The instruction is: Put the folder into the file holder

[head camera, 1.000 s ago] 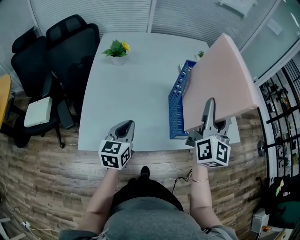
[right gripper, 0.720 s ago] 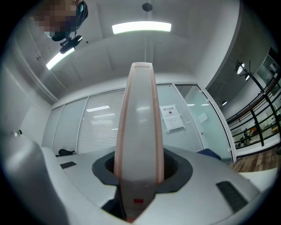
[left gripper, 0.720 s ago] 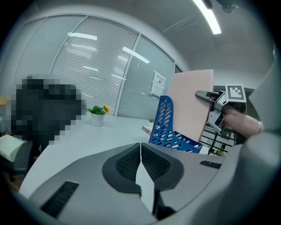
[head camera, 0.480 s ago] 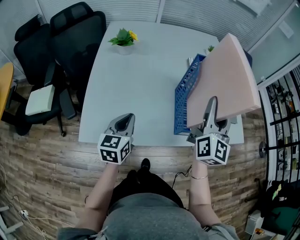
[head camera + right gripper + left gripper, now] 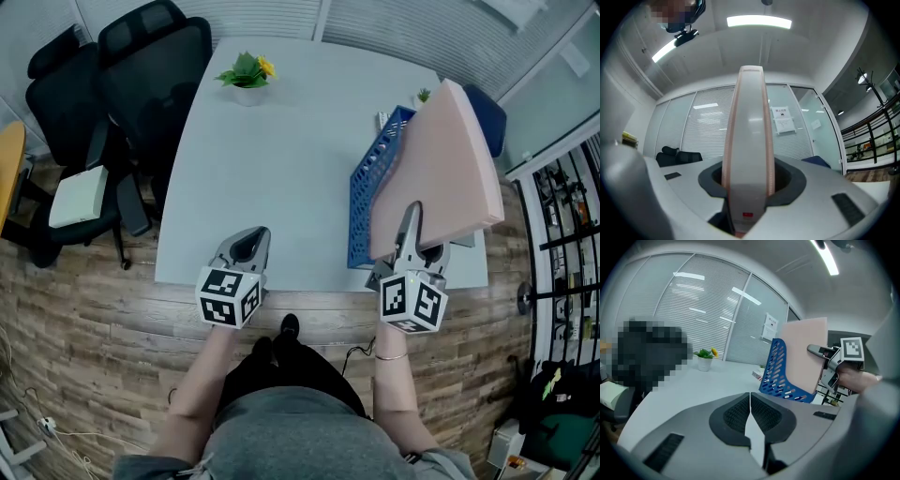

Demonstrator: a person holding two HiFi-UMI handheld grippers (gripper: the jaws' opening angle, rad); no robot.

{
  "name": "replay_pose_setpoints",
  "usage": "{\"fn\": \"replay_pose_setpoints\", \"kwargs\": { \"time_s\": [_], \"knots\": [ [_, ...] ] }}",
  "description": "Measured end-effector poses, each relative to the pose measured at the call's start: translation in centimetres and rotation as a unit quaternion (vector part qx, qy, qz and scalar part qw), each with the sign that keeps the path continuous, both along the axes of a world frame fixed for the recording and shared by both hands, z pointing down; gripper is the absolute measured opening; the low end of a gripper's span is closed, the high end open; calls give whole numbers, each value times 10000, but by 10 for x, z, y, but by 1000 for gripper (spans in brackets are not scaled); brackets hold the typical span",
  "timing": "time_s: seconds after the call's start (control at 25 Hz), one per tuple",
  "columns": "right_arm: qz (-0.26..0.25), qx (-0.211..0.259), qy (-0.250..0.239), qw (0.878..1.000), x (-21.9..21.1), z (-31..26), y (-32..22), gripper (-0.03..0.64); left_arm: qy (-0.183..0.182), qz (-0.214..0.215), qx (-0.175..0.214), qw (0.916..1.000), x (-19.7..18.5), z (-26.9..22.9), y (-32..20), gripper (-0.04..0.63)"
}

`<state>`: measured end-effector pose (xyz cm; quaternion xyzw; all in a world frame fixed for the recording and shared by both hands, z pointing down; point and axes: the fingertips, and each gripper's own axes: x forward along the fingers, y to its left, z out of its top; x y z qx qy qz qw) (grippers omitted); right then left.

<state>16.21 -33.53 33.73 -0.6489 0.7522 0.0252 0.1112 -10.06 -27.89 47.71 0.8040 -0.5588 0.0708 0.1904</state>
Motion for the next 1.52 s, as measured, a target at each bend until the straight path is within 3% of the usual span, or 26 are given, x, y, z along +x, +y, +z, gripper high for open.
{"fn": "replay_pose_setpoints", "kwargs": {
  "time_s": [0.88, 1.52],
  "knots": [
    [-213, -825, 413, 9955, -14, 70, -1, 181, -25, 163, -117, 9998, 14, 7, -1, 26],
    [-445, -901, 1023, 9897, -29, 78, 1, 193, -119, 152, -123, 9997, 21, 8, -1, 26]
  ]
}}
